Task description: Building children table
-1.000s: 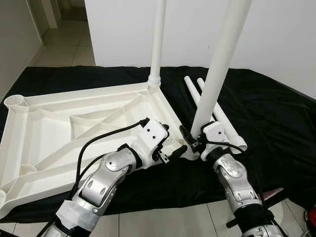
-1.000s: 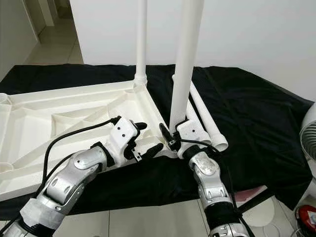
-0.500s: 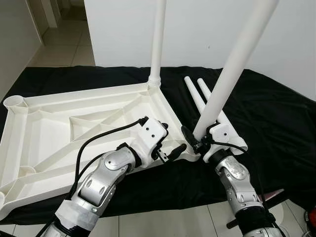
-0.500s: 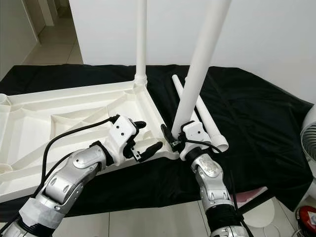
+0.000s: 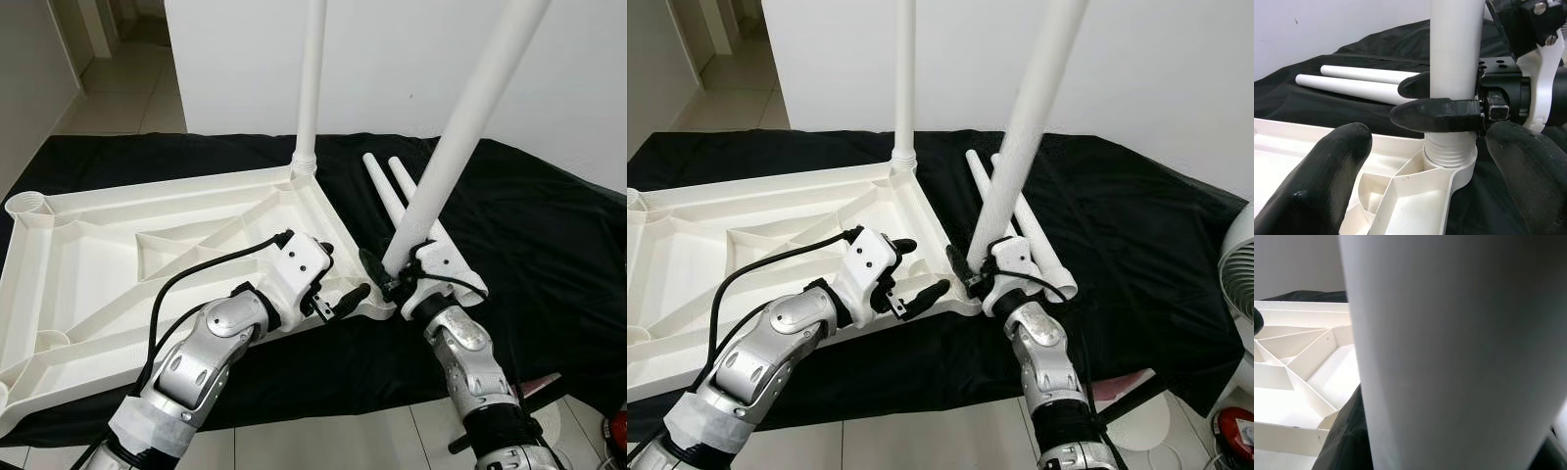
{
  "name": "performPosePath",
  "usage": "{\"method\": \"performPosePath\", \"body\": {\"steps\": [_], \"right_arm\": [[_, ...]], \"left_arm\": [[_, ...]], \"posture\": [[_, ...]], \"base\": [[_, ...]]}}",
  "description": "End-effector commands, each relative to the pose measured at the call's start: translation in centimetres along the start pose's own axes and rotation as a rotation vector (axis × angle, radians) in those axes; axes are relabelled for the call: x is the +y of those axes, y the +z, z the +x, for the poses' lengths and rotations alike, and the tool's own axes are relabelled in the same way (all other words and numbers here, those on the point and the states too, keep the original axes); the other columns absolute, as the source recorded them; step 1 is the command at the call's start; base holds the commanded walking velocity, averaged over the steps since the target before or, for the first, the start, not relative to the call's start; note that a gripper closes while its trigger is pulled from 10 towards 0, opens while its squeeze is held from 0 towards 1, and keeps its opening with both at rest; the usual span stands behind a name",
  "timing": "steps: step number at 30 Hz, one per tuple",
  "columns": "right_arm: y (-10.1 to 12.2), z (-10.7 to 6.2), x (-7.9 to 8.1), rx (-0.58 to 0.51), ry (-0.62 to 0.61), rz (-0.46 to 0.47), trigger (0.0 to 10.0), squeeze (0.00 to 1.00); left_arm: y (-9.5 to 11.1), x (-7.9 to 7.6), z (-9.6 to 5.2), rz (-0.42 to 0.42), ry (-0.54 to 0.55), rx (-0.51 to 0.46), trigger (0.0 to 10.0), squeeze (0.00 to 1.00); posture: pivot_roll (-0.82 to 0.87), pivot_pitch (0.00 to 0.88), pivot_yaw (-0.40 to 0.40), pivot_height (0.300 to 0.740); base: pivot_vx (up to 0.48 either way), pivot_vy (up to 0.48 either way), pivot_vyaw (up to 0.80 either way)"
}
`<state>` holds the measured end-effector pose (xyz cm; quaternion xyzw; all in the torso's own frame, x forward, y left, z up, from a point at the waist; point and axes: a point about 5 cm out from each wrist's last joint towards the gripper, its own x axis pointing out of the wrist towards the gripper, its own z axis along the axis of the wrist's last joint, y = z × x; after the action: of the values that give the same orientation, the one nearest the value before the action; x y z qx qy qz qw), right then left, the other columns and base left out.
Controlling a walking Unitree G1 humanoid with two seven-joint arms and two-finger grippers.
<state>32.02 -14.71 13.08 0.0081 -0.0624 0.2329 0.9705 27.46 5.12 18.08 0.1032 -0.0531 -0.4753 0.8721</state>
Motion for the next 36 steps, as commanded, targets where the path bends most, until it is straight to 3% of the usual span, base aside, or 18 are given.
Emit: {"method": "performPosePath", "body": {"steps": [1,14,21,23,28,30,36], "right_arm": [[-3.5,-1.2,-0.3,0.175,-0.062,0.095,10.0,0.00],[-3.6,-1.0,0.1,0.166,-0.129,0.096,10.0,0.00],[-2.9,-0.3,1.2,0.095,-0.254,0.109,10.0,0.00],[-2.7,0.2,1.8,0.075,-0.358,0.166,10.0,0.00],[-2.2,1.2,2.7,0.072,-0.473,0.221,10.0,0.00],[-1.9,1.6,3.2,0.064,-0.490,0.247,10.0,0.00],[-0.4,2.5,4.3,-0.001,-0.429,0.204,10.0,0.00]], "left_arm": [[0.6,0.0,0.0,0.011,-0.014,-0.012,10.0,0.00],[0.7,0.0,0.0,0.009,-0.012,-0.015,10.0,0.00],[0.7,-0.1,0.0,0.009,-0.013,-0.015,10.0,0.00],[0.7,-0.1,0.1,0.009,-0.015,-0.016,10.0,0.00],[0.7,-0.1,0.3,0.010,-0.015,-0.020,10.0,0.00],[0.8,-0.1,0.4,0.010,-0.015,-0.023,10.0,0.00],[0.9,-0.1,0.6,0.011,-0.011,-0.032,10.0,0.00]], "posture": [[0.06,0.059,-0.030,0.740],[0.06,0.058,-0.036,0.740],[0.06,0.055,-0.035,0.740],[0.06,0.052,-0.036,0.740],[0.06,0.041,-0.041,0.740],[0.06,0.041,-0.041,0.740],[0.06,0.034,-0.055,0.740]], "base": [[0.000,0.000,0.00],[0.000,0.000,0.00],[0.000,0.000,0.00],[0.000,0.000,0.00],[0.000,0.000,0.00],[0.000,0.000,0.00],[0.000,0.000,0.00]]}}
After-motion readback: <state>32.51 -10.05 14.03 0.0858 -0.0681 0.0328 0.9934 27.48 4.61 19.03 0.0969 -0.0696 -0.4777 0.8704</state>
